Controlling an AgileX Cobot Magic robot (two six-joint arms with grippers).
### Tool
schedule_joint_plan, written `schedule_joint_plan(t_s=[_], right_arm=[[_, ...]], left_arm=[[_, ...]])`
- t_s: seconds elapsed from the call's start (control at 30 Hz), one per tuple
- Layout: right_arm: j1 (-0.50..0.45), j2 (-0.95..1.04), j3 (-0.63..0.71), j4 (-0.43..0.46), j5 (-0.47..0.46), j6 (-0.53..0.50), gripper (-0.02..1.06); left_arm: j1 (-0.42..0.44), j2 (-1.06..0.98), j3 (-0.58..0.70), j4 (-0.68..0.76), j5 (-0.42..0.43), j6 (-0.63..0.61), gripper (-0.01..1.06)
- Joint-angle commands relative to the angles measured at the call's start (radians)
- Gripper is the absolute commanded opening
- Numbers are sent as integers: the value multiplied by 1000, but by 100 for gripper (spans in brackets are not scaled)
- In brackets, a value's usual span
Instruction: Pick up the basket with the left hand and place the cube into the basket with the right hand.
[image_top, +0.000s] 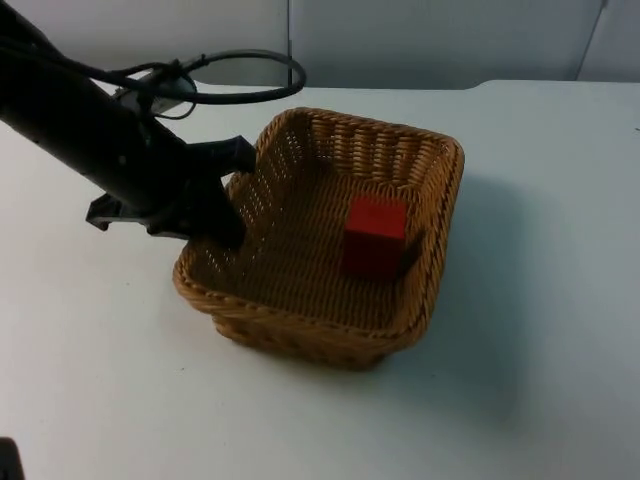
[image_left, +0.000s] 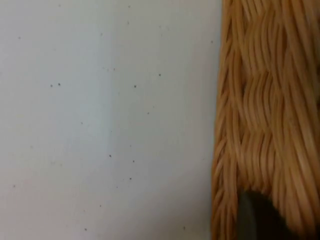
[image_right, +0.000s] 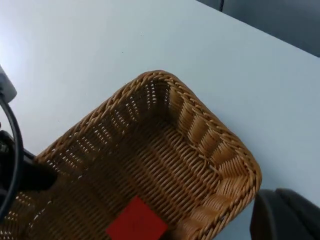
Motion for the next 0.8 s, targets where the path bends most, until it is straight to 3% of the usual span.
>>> schedule_joint_plan(t_s=[0.0,0.03,0.13,0.17,0.23,0.43,0.63,0.7,0.73,0.77], right_arm=[[-4,-7,-5,0,-36,-17,0],[-4,-7,-5,0,-36,-17,0],[-4,-7,-5,0,-61,-17,0],[-4,-7,-5,2,-67,-17,0],[-4,-7,-5,5,-74,-17,0],[-4,-7,-5,6,-85,-17,0],[-4,-7,-5,6,-84,-17,0],[-4,-7,-7,6,-73,-17,0],[-4,-9,-9,4,-65,-6,0],[-4,-9,-9,4,-65,-6,0]], left_arm=[[-6,8,-8,-26,15,34,38],[-6,8,-8,-26,15,34,38],[-6,8,-8,-26,-6,39,71],[-6,8,-8,-25,-19,39,77],[-6,8,-8,-8,-35,44,79],[6,2,-92,169,-94,49,79],[34,-56,-310,296,-49,-55,78],[46,-94,-418,342,5,-106,65],[51,-110,-471,364,35,-129,51],[51,-110,-471,364,35,-129,51]])
